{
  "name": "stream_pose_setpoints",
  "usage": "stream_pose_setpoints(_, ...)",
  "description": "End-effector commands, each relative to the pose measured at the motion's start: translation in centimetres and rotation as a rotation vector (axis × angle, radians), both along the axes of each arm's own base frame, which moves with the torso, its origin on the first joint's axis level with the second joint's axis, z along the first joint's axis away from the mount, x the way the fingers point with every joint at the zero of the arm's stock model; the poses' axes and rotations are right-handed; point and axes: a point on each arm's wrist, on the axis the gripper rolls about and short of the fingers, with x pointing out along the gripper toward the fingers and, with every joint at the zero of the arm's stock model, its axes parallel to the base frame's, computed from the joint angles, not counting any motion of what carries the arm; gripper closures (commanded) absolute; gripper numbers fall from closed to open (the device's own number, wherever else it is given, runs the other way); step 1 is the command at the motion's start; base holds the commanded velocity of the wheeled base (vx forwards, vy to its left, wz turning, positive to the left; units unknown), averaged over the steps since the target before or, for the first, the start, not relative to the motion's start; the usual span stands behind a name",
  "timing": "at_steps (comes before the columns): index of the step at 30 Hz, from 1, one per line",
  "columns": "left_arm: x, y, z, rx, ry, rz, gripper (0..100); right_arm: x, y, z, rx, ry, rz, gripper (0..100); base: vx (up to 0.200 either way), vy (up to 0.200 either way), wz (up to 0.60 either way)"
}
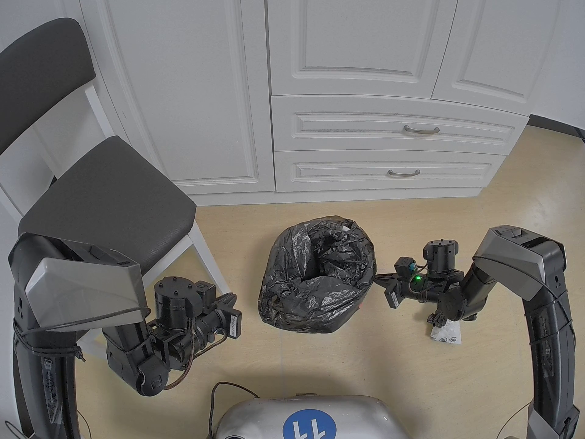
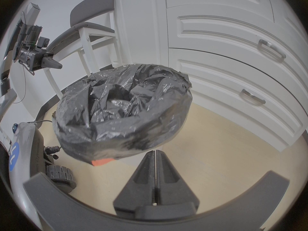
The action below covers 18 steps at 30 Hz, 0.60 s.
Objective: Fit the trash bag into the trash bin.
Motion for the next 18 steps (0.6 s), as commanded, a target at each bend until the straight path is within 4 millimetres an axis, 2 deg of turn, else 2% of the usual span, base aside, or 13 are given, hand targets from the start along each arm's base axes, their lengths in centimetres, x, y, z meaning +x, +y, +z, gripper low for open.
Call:
stream_pose_setpoints(1,-0.1,0.0,-0.1,0.001,0.005,0.001,100,-1.4,-0.2,0.6,-0.01,0.035,0.005,100,0.0,0.0,0.0)
stream_pose_setpoints(7,-0.3,0.1,-0.2,0.006,0.013,0.001,100,-2.3,0.0,0.3,-0.034,0.038,0.049,100,0.0,0.0,0.0)
stream_pose_setpoints(8,-0.3,0.2,-0.3,0.006,0.015,0.001,100,-2.3,-0.1,0.3,-0.039,0.038,0.052,0,0.0,0.0,0.0)
stream_pose_setpoints(15,-0.3,0.2,-0.4,0.001,0.002,0.0,100,-2.1,-0.8,1.5,0.018,0.039,0.078,0,0.0,0.0,0.0)
stream_pose_setpoints(18,-0.3,0.2,-0.3,-0.001,0.0,0.003,100,-2.1,-1.9,2.3,0.176,0.118,0.121,0,0.0,0.0,0.0)
